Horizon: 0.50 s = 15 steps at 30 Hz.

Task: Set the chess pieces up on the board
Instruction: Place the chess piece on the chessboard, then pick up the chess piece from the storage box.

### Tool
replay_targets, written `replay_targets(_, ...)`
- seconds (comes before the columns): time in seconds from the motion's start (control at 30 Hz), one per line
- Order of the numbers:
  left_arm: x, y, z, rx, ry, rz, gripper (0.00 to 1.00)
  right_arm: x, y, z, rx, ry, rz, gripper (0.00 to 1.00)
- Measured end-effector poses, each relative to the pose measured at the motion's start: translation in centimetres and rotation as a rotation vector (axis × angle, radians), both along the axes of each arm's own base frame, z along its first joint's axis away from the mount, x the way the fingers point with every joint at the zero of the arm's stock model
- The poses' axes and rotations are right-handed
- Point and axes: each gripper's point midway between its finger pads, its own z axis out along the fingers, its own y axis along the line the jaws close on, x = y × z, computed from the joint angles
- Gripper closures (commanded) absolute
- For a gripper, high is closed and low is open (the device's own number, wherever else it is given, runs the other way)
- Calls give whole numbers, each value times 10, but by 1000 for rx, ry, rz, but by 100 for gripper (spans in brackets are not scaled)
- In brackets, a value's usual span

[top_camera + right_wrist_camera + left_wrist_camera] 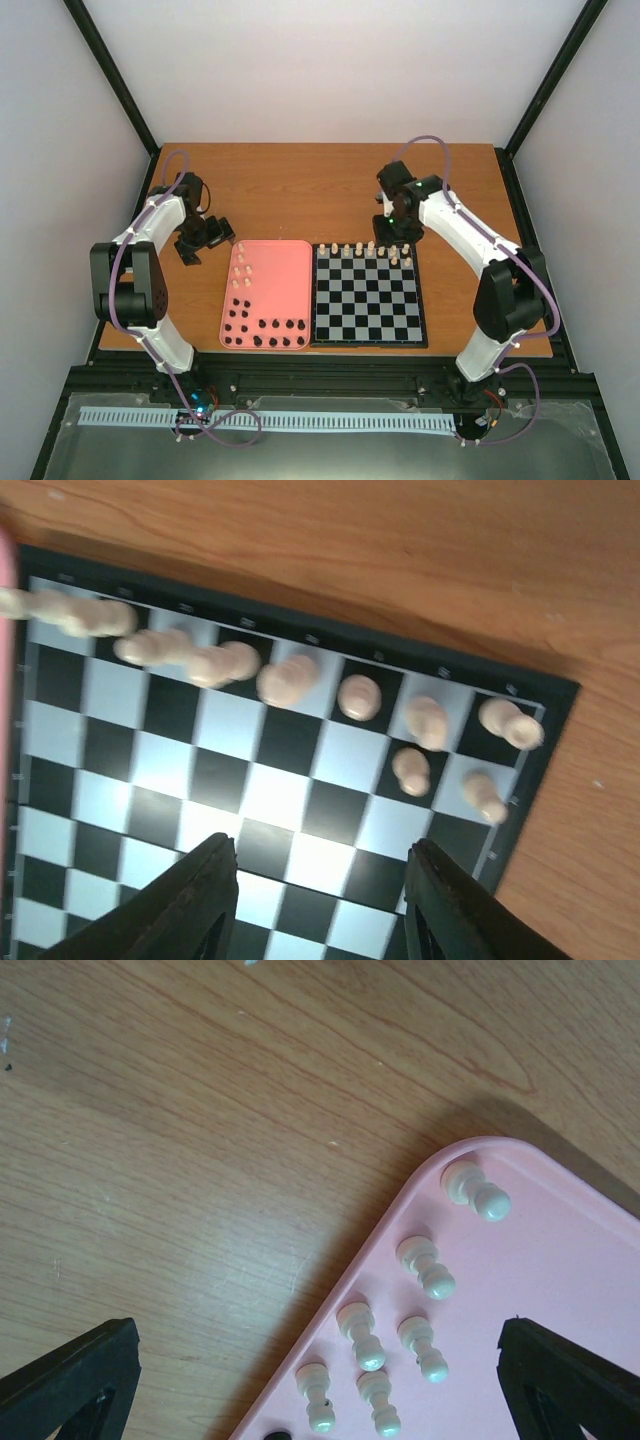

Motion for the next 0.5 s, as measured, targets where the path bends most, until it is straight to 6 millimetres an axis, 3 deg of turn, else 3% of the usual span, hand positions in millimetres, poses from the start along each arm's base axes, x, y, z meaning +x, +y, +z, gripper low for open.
replay_targets(0.13, 0, -1, 0, -3, 0, 0, 0, 6, 37, 21, 51, -41, 72, 51)
replay_targets(0.3, 0, -1, 0, -6, -1, -1, 0, 22, 131, 37, 149, -93, 238, 51)
replay_targets(0.4, 0, -1, 0, -5, -1, 0, 0, 28, 193, 26, 204, -94, 341, 51)
replay_targets(0.5, 0, 0, 0, -2, -1, 0, 0, 25, 243, 0, 230, -65, 429, 50)
